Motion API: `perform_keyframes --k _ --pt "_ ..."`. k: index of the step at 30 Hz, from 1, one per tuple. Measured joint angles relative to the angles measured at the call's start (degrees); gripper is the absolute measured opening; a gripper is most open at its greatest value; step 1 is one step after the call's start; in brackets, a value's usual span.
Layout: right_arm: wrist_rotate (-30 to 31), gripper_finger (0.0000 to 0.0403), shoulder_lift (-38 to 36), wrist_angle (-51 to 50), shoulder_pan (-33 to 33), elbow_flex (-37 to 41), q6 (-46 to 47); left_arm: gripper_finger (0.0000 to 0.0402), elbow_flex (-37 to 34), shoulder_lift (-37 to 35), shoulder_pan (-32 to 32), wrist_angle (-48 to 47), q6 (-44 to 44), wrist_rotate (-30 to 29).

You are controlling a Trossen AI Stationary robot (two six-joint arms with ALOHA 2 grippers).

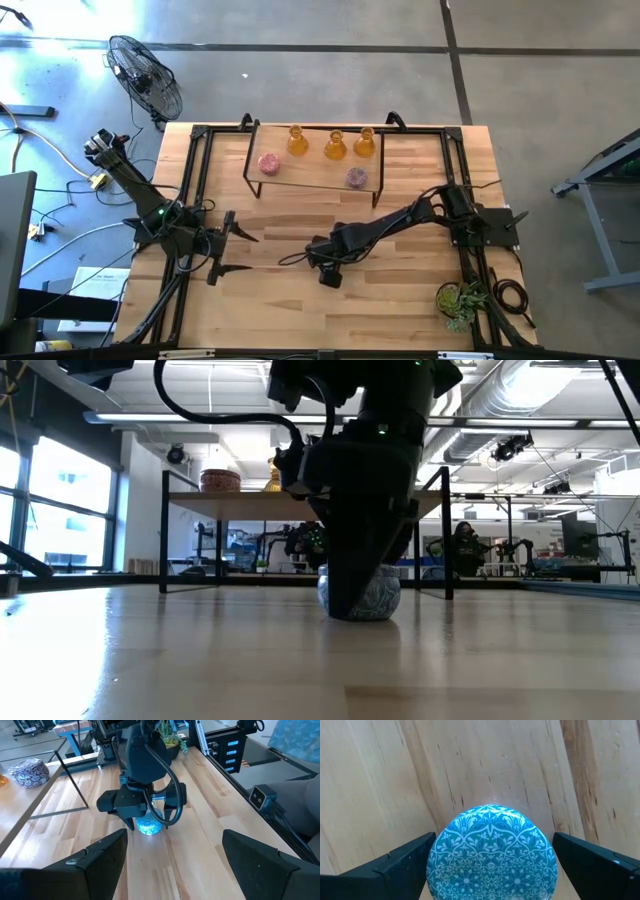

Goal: Pick & Place candle stick holders
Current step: Put the blue scented candle on the shelf aligned with the other scented candle

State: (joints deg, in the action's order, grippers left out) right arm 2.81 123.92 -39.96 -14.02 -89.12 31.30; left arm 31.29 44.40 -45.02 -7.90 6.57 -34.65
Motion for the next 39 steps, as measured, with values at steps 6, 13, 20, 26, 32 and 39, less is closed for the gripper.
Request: perform_keyframes --k 6,13,20,26,32,39 --pt "0.0 0.0397 0.02 0.41 0.17 0.0 2.34 0.0321 0.0 0.0 -0.02 0.01 0.0 0.87" --pt "-0.05 0.0384 0.02 0.38 0.04 0.0 3.04 0.0321 0.0 0.0 -0.02 0.0 0.0 0.87" --pt "0.98 0.0329 0.04 -0.21 0.19 -0.02 4.44 0.0321 0.0 0.0 -0.01 -1.1 0.12 0.87" --pt "0.5 0.0287 0.04 -0.94 0.64 -0.11 4.18 0.0321 0.0 0.0 0.0 -2.13 1.22 0.87" --pt "0.23 0.0287 0.04 -1.09 0.68 -0.11 2.72 0.0321 0.0 0.0 -0.02 -2.34 1.25 0.98" --pt "-1.57 0.0287 0.04 0.17 0.74 0.04 2.54 0.0321 0.0 0.0 0.0 -2.39 1.25 1.57"
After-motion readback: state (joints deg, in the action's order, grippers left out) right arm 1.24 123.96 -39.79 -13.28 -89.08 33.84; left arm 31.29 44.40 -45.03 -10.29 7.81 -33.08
